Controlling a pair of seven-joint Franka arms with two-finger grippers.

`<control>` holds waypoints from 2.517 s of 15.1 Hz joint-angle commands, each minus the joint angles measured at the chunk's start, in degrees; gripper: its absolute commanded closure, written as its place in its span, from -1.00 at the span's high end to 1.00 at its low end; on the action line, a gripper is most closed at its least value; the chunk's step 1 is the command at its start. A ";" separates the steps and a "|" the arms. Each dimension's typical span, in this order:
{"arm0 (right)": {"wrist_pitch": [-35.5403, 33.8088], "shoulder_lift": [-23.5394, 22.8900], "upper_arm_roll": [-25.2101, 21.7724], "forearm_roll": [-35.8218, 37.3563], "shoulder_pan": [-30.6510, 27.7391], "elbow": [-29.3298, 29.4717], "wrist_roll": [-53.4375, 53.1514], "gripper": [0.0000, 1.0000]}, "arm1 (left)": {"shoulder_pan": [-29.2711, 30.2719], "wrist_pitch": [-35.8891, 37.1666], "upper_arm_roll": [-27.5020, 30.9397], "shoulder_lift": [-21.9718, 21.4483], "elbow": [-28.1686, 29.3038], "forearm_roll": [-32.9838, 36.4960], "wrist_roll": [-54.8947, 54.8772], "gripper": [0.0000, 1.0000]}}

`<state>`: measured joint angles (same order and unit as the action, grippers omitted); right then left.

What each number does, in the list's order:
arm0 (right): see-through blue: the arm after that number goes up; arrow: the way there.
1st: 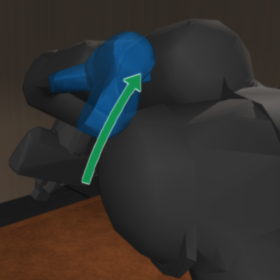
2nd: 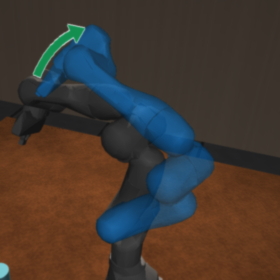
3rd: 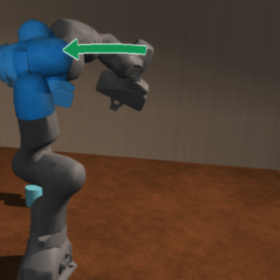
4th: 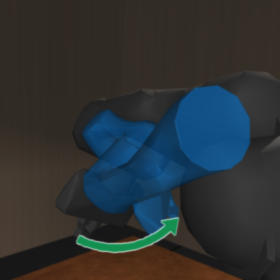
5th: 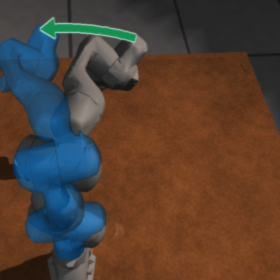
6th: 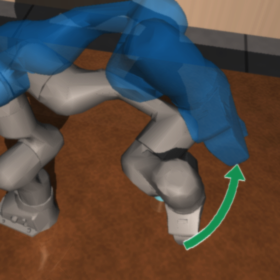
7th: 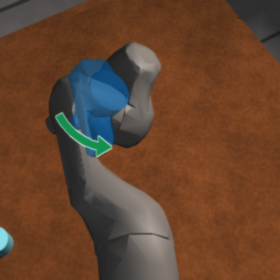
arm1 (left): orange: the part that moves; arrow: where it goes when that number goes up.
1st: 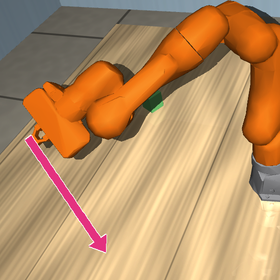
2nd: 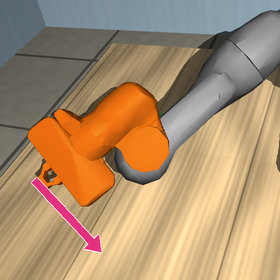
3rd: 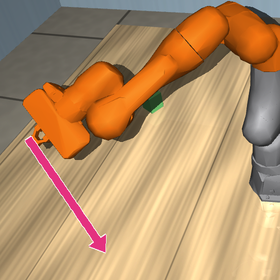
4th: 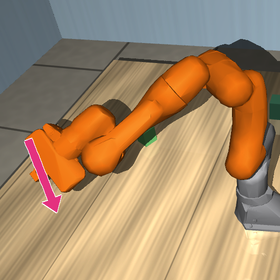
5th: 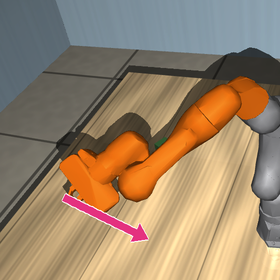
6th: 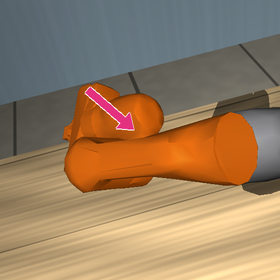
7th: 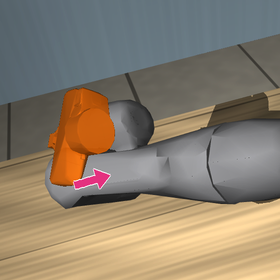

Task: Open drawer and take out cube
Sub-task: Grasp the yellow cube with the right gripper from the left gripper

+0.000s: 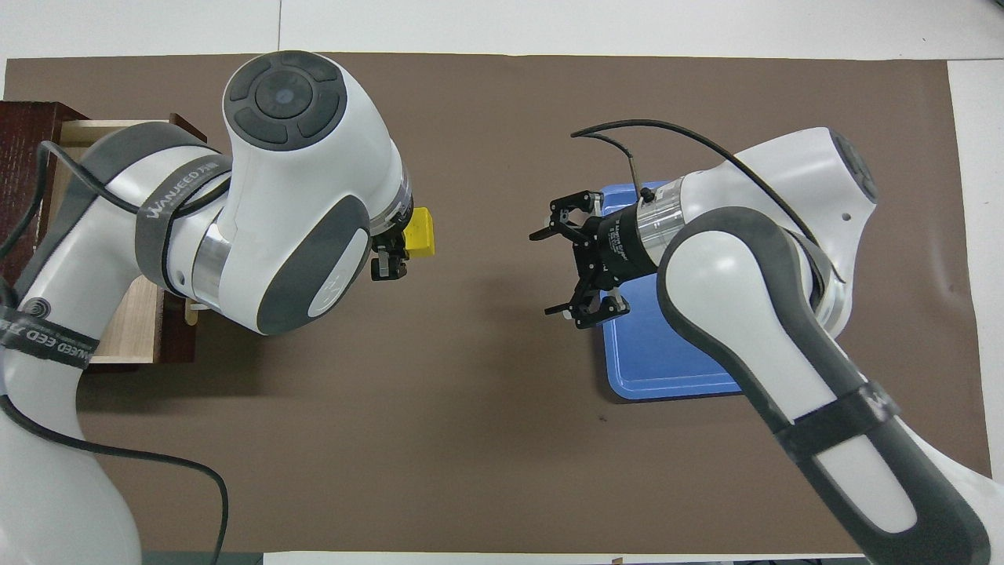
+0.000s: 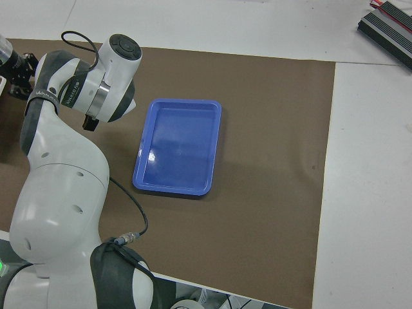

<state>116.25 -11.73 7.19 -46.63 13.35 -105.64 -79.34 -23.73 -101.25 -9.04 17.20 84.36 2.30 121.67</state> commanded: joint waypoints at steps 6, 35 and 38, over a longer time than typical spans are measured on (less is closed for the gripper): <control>8.20 -13.49 0.02 -1.62 6.50 14.32 -7.76 1.00 | -0.44 0.53 0.25 -0.85 0.98 0.86 0.67 -1.00; 7.23 -14.64 0.02 -1.62 11.34 18.28 -11.36 -0.30 | -0.27 0.44 0.25 -0.85 0.89 0.68 0.58 -1.00; 7.23 -14.64 0.02 -1.71 11.26 18.19 -11.97 -1.00 | -0.27 0.44 0.25 -0.85 0.81 0.68 0.58 -1.00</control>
<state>124.60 -25.66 6.93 -47.71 24.49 -88.19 -89.59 -23.74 -100.00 -9.32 17.20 84.57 2.30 121.67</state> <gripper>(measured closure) 0.304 0.454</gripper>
